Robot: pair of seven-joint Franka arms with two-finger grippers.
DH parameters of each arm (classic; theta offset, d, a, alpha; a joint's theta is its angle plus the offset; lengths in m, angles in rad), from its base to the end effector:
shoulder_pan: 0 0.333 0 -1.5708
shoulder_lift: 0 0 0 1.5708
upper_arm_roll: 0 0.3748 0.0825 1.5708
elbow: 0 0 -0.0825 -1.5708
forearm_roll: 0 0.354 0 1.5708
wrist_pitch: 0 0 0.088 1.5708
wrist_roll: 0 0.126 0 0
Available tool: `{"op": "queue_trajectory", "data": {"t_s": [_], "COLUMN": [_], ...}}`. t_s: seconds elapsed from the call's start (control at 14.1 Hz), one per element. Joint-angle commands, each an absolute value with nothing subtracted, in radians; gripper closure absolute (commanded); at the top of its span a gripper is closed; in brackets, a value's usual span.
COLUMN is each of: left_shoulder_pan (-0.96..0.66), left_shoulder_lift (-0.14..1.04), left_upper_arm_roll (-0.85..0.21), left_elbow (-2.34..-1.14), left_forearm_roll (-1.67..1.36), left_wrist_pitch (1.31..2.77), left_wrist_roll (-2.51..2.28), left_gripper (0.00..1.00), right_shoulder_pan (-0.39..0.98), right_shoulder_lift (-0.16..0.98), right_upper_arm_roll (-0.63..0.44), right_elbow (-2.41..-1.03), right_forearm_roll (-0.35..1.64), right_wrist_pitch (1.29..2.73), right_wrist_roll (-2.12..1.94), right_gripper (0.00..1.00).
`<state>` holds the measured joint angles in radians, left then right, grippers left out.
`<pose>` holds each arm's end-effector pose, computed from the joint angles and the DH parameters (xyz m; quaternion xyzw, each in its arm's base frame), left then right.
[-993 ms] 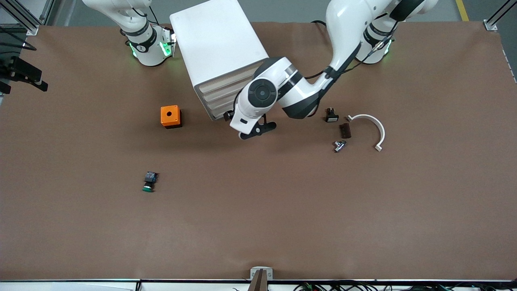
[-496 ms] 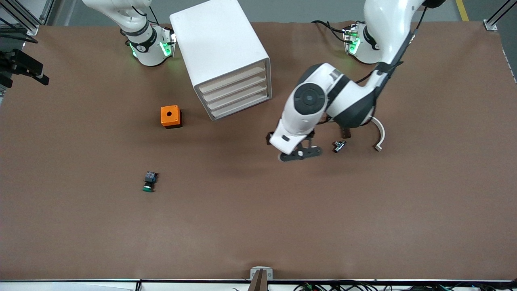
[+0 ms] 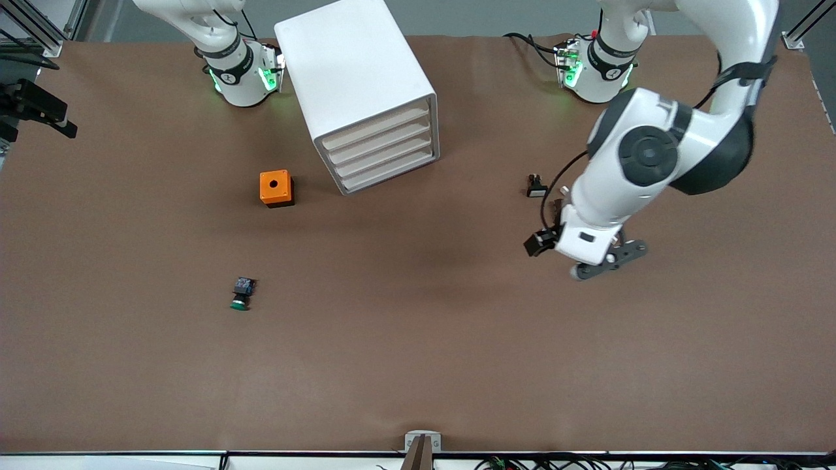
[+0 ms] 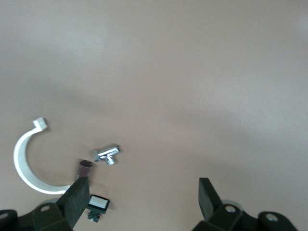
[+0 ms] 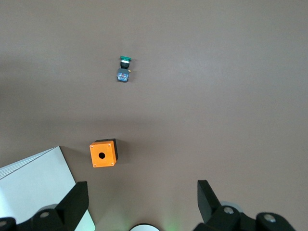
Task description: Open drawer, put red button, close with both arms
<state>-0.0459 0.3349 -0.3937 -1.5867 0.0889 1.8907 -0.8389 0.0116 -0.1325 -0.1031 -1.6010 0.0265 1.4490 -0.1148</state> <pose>0.5985 -0.2348 0.5004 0.9808 0.1940 -0.0145 0.0155 0.4597 -0.0432 0.7057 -0.9997 -0.0136 0.0080 0.0209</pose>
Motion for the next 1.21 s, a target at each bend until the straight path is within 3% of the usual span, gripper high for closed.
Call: {"op": "queue_trajectory", "data": {"t_s": [0.0,0.21,1.13], "left_shoulder_pan": [0.035,0.096,0.314], "left_shoulder_lift": [0.282,0.232,0.023], "left_upper_arm_roll": [-0.425,-0.420,-0.420], "left_elbow": [-1.618,-1.612,-1.718], "left_forearm_roll": [0.064,0.066,0.015], "left_wrist_pitch": [1.826,1.735,1.723], "left_wrist_roll": [-0.684,-0.455,-0.152], "left_gripper": [0.00,0.00,0.00], "right_shoulder_pan": [0.015,0.032,0.021], "right_shoulder_lift": [-0.164,-0.167,-0.160], "right_upper_arm_roll": [-0.100,-0.101,-0.100], "right_elbow": [-1.624,-1.624,-1.620], "right_forearm_roll": [0.021,0.021,0.014], "right_wrist_pitch": [1.453,1.453,1.443], "right_wrist_roll": [-0.037,-0.028,-0.037], "right_gripper": [0.00,0.00,0.00]}}
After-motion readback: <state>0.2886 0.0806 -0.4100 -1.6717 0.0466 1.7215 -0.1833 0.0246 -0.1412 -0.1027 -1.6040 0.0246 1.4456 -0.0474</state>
